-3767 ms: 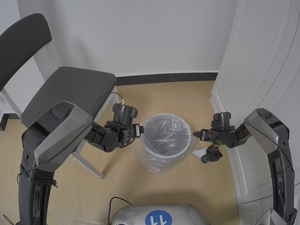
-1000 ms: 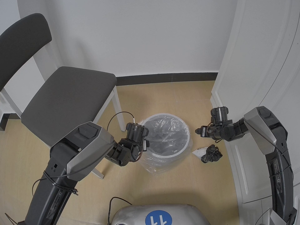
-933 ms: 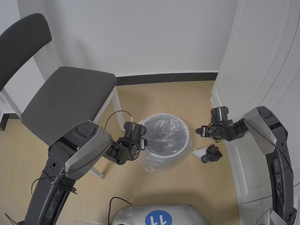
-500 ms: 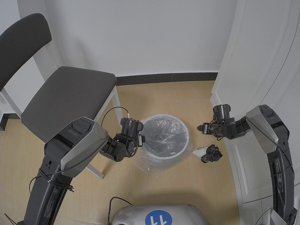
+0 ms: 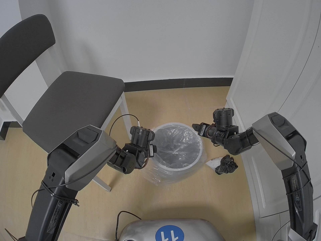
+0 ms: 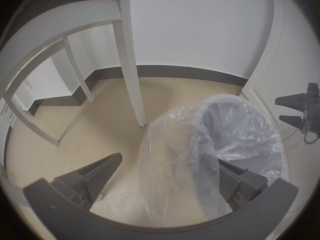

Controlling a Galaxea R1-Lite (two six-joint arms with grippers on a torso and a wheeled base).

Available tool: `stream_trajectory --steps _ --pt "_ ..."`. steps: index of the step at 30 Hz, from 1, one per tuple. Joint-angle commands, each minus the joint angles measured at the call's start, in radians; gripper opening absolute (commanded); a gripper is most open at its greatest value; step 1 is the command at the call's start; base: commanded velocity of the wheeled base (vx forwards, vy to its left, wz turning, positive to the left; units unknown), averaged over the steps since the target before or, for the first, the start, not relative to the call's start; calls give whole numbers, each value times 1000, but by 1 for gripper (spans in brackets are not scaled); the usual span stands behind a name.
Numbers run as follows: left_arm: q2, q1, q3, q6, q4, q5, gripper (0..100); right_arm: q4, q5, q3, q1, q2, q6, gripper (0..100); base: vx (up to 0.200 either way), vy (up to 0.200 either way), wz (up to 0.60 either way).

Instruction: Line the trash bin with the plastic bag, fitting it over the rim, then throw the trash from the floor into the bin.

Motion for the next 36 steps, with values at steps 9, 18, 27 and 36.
stream_trajectory --steps 9,18,27,36 --pt "-1 -6 1 -1 -1 0 100 -14 -16 52 43 46 -78 100 0 0 0" --pt "2 -6 1 -1 -2 2 100 -9 -72 66 20 64 -204 100 0 0 0" --pt "2 -6 1 -1 -4 2 100 -18 -170 65 13 101 -303 100 0 0 0" --pt "-1 -7 5 1 -4 2 100 -18 -170 82 23 81 -294 100 0 0 0"
